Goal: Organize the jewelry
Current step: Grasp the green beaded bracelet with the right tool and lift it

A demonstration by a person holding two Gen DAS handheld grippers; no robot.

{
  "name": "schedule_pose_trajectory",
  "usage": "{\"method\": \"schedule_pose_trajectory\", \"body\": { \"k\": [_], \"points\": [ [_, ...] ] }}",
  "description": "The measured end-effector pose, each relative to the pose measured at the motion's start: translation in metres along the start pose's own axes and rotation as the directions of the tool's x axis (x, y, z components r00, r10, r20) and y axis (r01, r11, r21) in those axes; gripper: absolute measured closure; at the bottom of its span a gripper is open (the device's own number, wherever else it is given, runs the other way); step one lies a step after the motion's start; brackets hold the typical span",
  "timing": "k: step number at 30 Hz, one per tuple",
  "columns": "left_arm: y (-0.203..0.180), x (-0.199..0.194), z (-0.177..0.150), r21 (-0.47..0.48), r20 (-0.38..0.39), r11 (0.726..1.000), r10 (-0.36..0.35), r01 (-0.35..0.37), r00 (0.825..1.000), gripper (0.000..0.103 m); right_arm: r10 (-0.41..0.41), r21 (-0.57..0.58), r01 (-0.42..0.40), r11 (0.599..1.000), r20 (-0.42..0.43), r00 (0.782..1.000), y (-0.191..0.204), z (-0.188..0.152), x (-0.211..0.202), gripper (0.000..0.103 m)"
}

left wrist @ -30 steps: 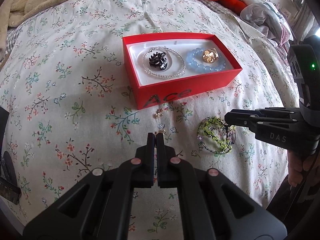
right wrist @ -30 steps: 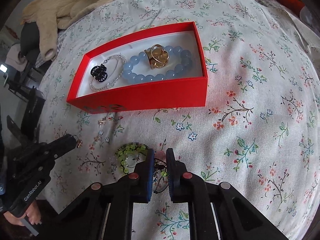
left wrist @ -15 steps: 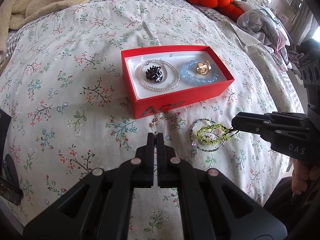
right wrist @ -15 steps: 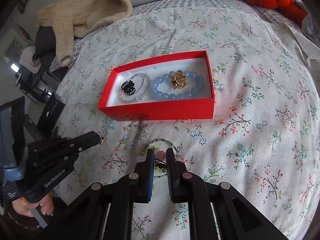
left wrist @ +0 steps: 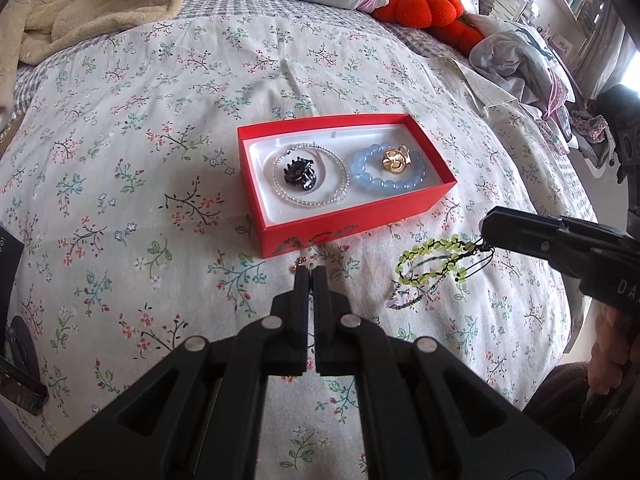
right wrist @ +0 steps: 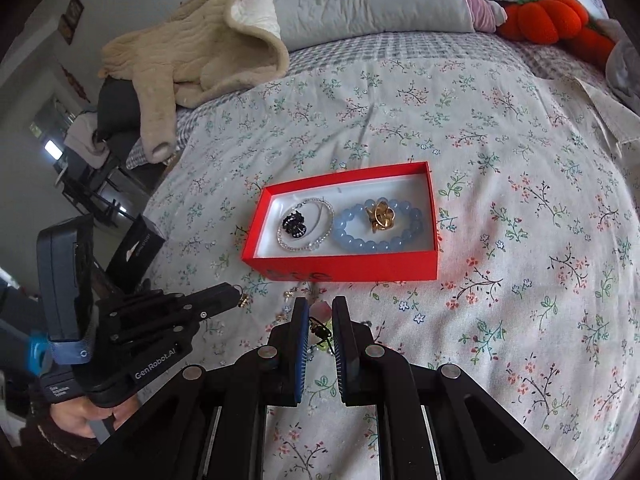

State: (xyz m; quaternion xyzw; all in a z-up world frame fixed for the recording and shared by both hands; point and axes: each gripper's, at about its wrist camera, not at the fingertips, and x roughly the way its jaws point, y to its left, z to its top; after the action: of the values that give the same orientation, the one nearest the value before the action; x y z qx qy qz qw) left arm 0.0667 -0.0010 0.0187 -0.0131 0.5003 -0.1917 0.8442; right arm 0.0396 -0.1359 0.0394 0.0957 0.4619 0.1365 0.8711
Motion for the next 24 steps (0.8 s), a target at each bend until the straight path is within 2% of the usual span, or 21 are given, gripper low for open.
{"method": "schedule_pose_trajectory", "body": {
  "k": [5,9,12,15,17,21,24],
  "points": [
    [0.000,0.001,-0.001,0.001,-0.002,1.000,0.003,-0.003,1.000,0.101,0.025,-0.012,-0.025,1.000,0.040,0.999,0.004,0.003,-0.010,0.091],
    [-0.001,0.004,-0.002,0.003,-0.009,1.000,0.006,-0.006,1.000,0.101,0.018,-0.005,-0.018,1.000,0.022,1.000,0.003,0.003,-0.003,0.091],
    [-0.002,0.006,-0.003,0.008,-0.016,1.000,0.009,-0.008,1.000,0.100,-0.031,0.023,0.033,0.999,-0.068,0.997,-0.006,-0.004,0.023,0.091],
    [-0.004,0.008,-0.004,0.014,-0.023,1.000,0.008,-0.008,1.000,0.100,-0.049,0.053,0.061,0.997,-0.204,0.978,-0.017,-0.017,0.056,0.091],
    [-0.005,0.008,-0.004,0.017,-0.024,1.000,0.007,-0.006,1.000,0.100,-0.071,0.047,0.084,0.995,-0.240,0.968,-0.019,-0.023,0.068,0.091],
    [-0.005,0.007,-0.005,0.019,-0.024,1.000,0.007,-0.006,1.000,0.101,-0.129,0.027,0.136,0.990,-0.187,0.974,-0.019,-0.016,0.064,0.091],
    [-0.005,0.006,-0.004,0.018,-0.021,1.000,0.006,-0.005,1.000,0.101,-0.129,0.059,0.139,0.988,-0.157,0.979,-0.026,-0.011,0.059,0.091]
  ]
}}
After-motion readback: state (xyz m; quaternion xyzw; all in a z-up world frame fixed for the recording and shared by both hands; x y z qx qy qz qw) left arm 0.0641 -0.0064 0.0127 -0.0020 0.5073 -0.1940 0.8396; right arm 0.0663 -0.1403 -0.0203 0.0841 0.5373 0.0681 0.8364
